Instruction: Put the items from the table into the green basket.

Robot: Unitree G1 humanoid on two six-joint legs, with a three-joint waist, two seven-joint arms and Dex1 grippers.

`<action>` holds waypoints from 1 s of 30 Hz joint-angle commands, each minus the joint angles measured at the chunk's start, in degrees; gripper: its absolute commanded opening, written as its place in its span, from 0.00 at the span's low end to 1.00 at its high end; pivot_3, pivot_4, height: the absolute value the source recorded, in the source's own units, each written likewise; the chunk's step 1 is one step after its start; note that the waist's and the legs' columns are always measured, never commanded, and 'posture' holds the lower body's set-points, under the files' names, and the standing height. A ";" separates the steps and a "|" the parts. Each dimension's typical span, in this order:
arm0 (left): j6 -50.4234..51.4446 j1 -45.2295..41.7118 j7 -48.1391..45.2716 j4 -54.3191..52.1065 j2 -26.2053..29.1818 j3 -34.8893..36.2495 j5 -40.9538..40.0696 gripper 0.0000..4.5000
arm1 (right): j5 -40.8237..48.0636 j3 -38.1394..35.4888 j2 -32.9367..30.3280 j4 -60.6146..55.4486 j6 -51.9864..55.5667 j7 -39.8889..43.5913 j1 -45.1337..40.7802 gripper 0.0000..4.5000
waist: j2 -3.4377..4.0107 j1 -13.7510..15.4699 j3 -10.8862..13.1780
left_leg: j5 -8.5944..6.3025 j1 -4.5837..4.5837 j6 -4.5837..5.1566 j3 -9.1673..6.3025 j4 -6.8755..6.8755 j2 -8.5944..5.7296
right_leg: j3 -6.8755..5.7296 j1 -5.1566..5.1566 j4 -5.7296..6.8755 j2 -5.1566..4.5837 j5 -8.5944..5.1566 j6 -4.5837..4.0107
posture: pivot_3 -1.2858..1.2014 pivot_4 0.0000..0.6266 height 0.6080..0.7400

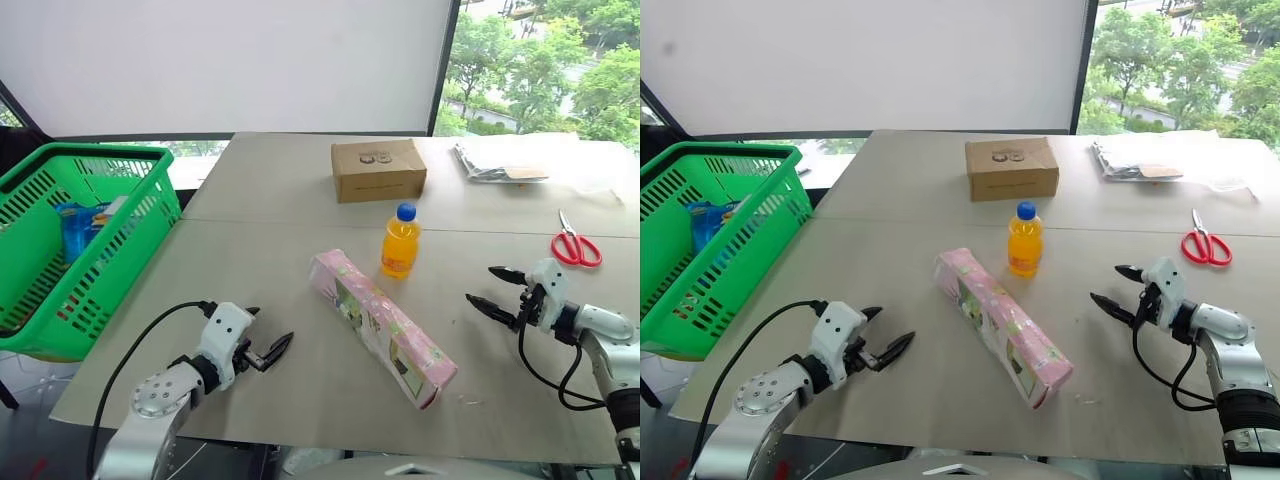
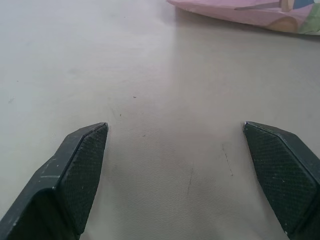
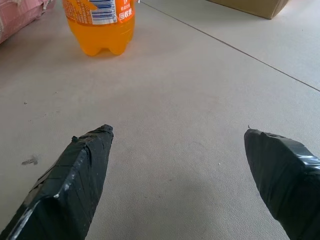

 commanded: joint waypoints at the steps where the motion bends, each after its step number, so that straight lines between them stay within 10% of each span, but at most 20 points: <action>1: 0.13 0.12 -1.28 -1.19 0.52 0.92 -1.84 0.99 | 1.87 -2.84 -1.37 0.28 -1.50 1.82 -0.14 1.00 | 0.00 0.01 0.00 | 0.00 0.00 0.00 0.00 0.00 0.00 | 0.00 0.00 0.00 0.00 0.00 0.00 | 0.57 0.00 1.00; 20: 3.18 -1.84 2.62 -1.33 -1.61 0.75 -1.79 0.99 | -2.47 -2.17 -0.18 -1.34 6.29 -9.64 -1.30 1.00 | -0.04 0.16 -0.02 | -0.03 0.03 0.02 0.22 0.01 0.23 | 0.14 -0.01 -0.01 0.13 0.02 -0.10 | 0.58 0.00 1.00; 30: 8.07 -5.46 -1.34 -5.31 -1.79 3.61 -12.55 0.99 | 4.28 -3.79 -2.78 -4.05 9.54 2.96 1.17 1.00 | -0.05 0.05 -0.02 | -0.05 0.02 0.06 0.27 0.06 0.28 | 0.16 -0.01 -0.03 0.18 0.05 -0.07 | 0.57 0.00 1.00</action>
